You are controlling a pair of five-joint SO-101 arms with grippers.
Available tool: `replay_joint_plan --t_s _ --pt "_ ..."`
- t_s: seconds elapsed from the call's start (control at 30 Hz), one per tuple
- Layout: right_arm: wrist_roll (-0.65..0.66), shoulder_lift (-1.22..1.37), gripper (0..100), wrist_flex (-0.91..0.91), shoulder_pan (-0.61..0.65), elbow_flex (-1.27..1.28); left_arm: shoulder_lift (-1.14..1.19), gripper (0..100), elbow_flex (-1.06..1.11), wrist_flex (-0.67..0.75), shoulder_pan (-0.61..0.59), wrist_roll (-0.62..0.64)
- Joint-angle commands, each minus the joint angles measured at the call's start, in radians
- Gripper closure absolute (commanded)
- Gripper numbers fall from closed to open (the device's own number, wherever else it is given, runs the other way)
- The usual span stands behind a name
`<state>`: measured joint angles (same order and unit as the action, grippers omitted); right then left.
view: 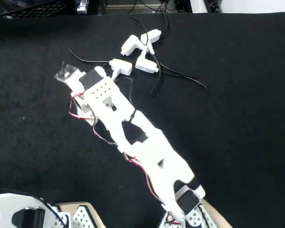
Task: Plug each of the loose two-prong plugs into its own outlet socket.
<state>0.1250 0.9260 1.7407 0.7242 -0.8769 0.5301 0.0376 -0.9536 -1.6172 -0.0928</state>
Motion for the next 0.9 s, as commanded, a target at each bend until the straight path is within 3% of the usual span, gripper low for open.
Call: replay_joint_plan --t_s 0.0,0.37,0.43,0.6,0.87 --pt "-0.044 -0.194 67.5 -0.069 -0.008 0.236 0.091 97 0.012 0.049 0.013 0.0" --pt "-0.072 -0.277 69.3 -0.436 -0.003 0.579 0.086 97 0.033 0.048 0.005 -0.005" --pt "-0.072 -0.277 74.0 -0.445 -0.003 0.584 0.084 97 0.033 0.048 0.01 -0.003" --pt "-0.066 -0.285 96.6 -0.442 -0.008 0.582 0.077 97 0.025 0.046 0.035 0.0" --pt "-0.064 -0.286 98.6 -0.391 0.005 0.504 -0.035 97 0.033 -0.087 0.133 0.037"
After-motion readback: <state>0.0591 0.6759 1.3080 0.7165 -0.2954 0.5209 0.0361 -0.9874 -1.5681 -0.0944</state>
